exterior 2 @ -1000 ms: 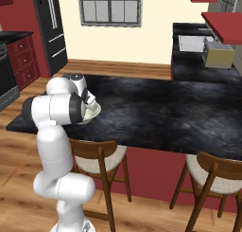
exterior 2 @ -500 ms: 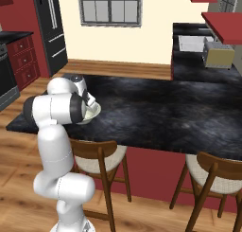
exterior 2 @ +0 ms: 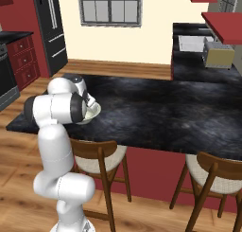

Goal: Place the cup inside the bowl on the dining table and move the bowl to any counter.

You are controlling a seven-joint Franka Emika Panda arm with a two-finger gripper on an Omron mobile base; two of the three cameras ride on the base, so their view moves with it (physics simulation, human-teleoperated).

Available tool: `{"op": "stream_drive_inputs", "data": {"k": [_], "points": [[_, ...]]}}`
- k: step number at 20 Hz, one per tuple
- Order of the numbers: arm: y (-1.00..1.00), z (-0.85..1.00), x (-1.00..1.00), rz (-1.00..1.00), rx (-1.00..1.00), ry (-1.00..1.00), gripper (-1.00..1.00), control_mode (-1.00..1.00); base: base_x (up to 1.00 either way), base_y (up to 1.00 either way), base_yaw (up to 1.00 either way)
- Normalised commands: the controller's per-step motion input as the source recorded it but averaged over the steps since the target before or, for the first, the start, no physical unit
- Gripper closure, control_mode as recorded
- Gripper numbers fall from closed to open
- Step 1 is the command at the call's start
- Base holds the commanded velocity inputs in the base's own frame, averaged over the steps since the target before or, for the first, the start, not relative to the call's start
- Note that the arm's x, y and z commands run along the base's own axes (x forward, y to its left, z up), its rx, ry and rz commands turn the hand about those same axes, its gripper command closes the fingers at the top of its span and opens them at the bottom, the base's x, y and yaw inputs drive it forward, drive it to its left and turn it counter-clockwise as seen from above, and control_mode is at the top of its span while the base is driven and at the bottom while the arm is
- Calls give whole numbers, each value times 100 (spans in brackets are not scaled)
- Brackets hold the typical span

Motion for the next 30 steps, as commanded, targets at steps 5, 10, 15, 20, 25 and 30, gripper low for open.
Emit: {"op": "stream_drive_inputs", "data": {"k": [5,10,15,20,25,30], "points": [[0,-17,0,0,0,0,100,-100,0,0,0],[0,-16,0,0,0,0,100,-100,0,0,0],[0,0,0,0,0,0,100,-100,0,0,0],[0,0,0,0,0,0,-100,-100,0,0,0],[0,6,-4,0,0,0,-100,-100,0,0,0],[-4,21,-6,0,0,0,-100,-100,0,0,0]]}}
